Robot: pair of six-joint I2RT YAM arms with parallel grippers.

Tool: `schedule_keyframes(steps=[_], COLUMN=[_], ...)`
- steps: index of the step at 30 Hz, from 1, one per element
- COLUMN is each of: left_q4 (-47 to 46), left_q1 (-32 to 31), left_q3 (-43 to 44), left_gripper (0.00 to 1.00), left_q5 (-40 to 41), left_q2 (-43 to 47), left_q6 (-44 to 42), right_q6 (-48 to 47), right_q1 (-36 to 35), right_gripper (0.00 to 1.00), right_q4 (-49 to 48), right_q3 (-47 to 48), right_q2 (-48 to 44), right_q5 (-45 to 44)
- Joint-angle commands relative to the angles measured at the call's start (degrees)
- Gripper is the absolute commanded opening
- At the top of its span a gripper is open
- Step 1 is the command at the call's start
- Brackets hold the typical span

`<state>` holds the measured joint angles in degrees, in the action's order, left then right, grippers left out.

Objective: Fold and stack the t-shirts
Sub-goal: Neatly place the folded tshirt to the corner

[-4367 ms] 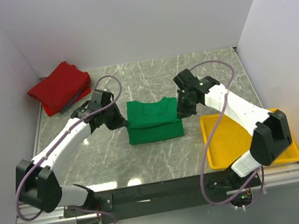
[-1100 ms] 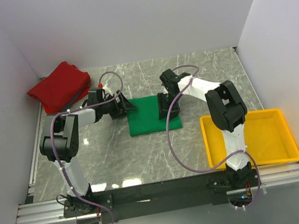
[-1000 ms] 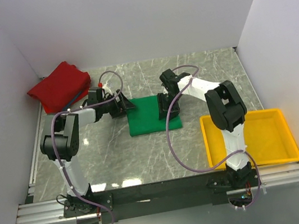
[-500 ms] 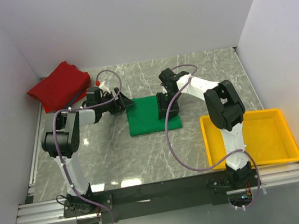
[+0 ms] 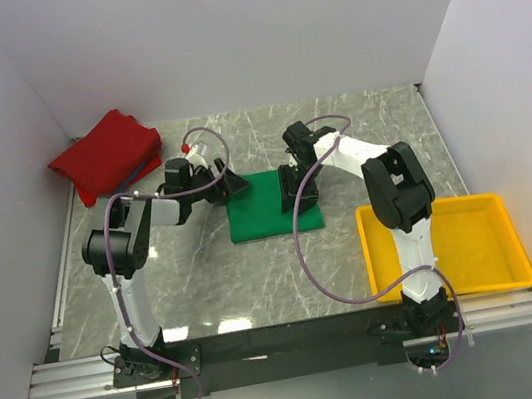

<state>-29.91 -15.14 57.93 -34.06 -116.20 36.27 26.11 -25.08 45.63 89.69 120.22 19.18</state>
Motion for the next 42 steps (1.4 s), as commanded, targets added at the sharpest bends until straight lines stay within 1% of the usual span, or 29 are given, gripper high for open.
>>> schedule_keyframes(steps=[1, 7, 11, 17, 20, 21, 23, 24, 26, 27, 28, 30, 31, 32, 33, 37, 40, 41, 42], left_q4=[9.7, 10.5, 9.7, 11.5, 14.7, 16.1, 20.1, 21.5, 26.5, 28.0, 29.7, 35.9, 37.9, 42.0, 43.9, 51.6, 57.5, 59.0, 62.1], left_q1=[-2.2, -4.3, -5.6, -7.0, -6.9, -6.9, -6.9, -6.9, -6.9, -6.8, -6.8, -6.5, -6.3, -5.7, -5.3, -2.3, 0.4, 1.4, 1.9], left_q3=[-4.8, -7.0, -8.4, -7.4, -5.2, -3.5, -1.4, 0.8, 3.3, 5.8, 7.1, 11.0, 12.5, 15.3, 16.8, 23.4, 29.9, 33.7, 35.7], left_gripper=[0.86, 0.84, 0.80, 0.75, 0.62, 0.50, 0.39, 0.28, 0.14, 0.00, 0.00, 0.00, 0.00, 0.00, 0.00, 0.00, 0.00, 0.00, 0.00], left_q5=[1.9, 2.6, 2.8, 3.7, 5.4, 6.1, 8.2, 9.0, 11.8, 12.6, 13.7, 16.9, 18.3, 20.4, 21.2, 23.1, 22.5, 22.5, 22.1], left_q2=[-3.6, -2.5, -2.5, -2.8, -2.7, -2.8, -3.0, -3.2, -3.3, -3.3, -3.2, -3.0, -2.5, -2.4, -1.8, -0.4, -0.5, -0.8, -1.7], left_q6=[0.3, 0.9, 2.3, 2.4, 1.8, 1.7, 1.0, 0.2, -0.5, -1.4, -2.0, -4.2, -4.9, -5.7, -6.9, -9.4, -12.2, -13.1, -15.1], right_q6=[0.5, 1.0, 1.1, 1.3, 1.2, 1.2, 1.1, 1.1, 0.8, 0.6, 0.3, -0.3, -0.9, -1.1, -1.5, -3.3, -3.9, -4.0, -4.1], right_q1=[0.4, 0.3, 0.4, 0.1, 0.2, 0.2, 0.3, 0.2, 0.2, 0.2, 0.2, 0.3, 0.3, 0.4, 0.3, 1.0, 1.6, 1.8, 2.1], right_gripper=[0.57, 0.57, 0.57, 0.57, 0.57, 0.57, 0.57, 0.57, 0.57, 0.57, 0.57, 0.57, 0.58, 0.59, 0.61, 0.65, 0.66, 0.66, 0.66], right_q4=[-1.2, -2.0, -2.6, -3.0, -3.1, -3.1, -2.9, -2.7, -2.2, -2.0, -1.8, -0.6, -0.2, 0.9, 1.4, 4.6, 5.9, 6.0, 6.1], right_q3=[-0.4, -1.4, -1.9, -3.2, -3.4, -3.5, -3.2, -3.2, -2.6, -2.4, -2.2, -1.9, -1.8, -1.6, -1.4, -0.3, 0.4, 0.5, 0.6], right_q2=[-0.3, -0.8, -1.1, -2.1, -2.5, -2.6, -3.0, -3.2, -3.4, -3.5, -3.7, -4.3, -4.4, -4.8, -5.0, -5.7, -6.2, -6.1, -6.2], right_q5=[0.6, 0.9, 1.0, 1.0, 0.9, 0.9, 0.9, 0.8, 0.6, 0.6, 0.4, -0.6, -1.3, -2.0, -4.1, -8.7, -10.5, -10.6, -10.6])
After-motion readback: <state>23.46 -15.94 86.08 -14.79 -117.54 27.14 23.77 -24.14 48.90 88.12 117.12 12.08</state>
